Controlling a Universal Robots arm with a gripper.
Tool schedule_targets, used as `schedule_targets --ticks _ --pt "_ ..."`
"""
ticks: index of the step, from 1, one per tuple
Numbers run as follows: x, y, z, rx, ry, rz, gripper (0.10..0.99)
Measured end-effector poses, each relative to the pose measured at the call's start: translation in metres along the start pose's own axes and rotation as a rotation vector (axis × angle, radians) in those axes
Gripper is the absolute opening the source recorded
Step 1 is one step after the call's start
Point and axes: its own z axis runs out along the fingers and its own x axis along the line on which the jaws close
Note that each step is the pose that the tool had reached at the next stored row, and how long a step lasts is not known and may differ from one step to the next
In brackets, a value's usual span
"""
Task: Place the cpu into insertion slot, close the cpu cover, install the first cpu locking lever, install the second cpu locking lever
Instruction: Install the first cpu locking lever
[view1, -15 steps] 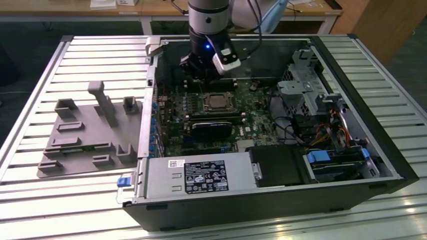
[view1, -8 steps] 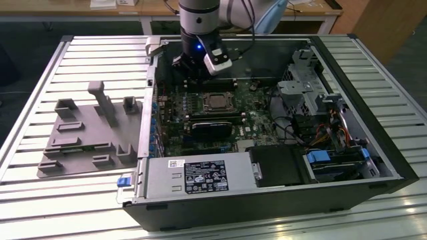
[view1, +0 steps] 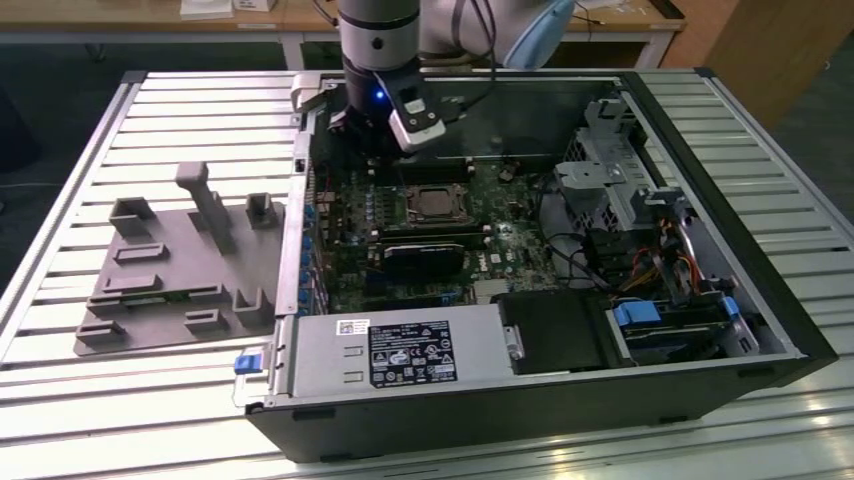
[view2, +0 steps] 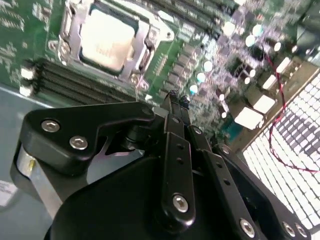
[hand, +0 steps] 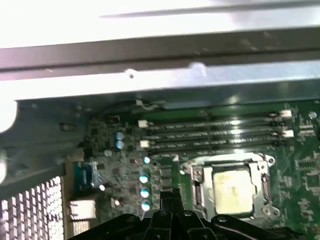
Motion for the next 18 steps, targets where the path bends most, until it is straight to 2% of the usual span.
schedule_targets --ticks 2,5,6,7,9,13,16,18 --pt "0.0023 -0.0003 -0.0001 -0.031 0.0005 0.000 0.102" --pt "0.0046 -0.0006 -0.0001 -0.084 0.0011 0.001 0.102" --pt "0.0052 -0.0007 -0.0001 -0.099 0.0014 0.001 0.102" --pt "0.0055 -0.0007 -0.0001 -0.108 0.0015 0.001 0.102" --pt "0.0056 -0.0007 -0.0001 -0.121 0.0024 0.001 0.102" --pt "0.0056 -0.0008 -0.0001 -0.125 0.0029 0.001 0.102" --pt "0.0047 -0.0006 -0.0001 -0.148 0.0051 0.001 0.102" --pt "0.0018 -0.0003 0.0000 -0.151 0.0053 0.002 0.102"
